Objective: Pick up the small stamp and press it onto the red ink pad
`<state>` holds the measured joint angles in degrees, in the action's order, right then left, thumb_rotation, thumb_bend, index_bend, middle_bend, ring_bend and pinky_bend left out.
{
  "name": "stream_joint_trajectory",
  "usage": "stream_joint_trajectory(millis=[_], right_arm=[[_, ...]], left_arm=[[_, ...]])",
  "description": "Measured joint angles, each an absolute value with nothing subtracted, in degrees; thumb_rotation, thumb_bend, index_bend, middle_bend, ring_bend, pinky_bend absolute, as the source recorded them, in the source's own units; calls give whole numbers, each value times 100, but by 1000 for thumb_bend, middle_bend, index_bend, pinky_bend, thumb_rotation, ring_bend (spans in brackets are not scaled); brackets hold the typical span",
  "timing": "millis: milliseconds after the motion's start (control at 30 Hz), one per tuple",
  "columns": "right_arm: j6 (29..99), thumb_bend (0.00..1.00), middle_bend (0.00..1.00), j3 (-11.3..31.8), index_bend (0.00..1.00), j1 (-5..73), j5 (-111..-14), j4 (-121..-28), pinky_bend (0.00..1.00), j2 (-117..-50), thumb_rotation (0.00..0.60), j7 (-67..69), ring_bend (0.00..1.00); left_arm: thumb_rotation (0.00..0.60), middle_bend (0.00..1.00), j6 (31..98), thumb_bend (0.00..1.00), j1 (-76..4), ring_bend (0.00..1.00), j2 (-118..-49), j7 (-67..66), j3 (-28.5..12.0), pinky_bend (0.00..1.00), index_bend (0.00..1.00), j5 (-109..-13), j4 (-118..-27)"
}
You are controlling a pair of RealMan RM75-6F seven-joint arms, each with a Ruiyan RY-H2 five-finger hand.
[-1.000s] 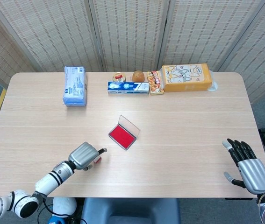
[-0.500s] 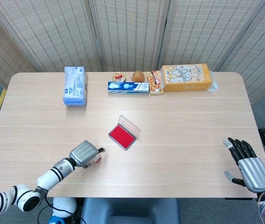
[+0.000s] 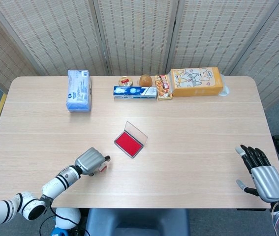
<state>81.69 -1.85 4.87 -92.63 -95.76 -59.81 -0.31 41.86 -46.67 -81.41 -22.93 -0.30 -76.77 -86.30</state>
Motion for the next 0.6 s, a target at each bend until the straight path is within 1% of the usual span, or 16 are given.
stream_joint_trajectory(millis=[600], right_arm=[[8175, 250, 0, -180, 0, 481, -9245, -9574, 0, -6003, 600, -78, 0]], left_arm=[[600, 1000, 4186, 288, -4743, 1000, -8179, -2536, 30, 937, 387, -7434, -8567]])
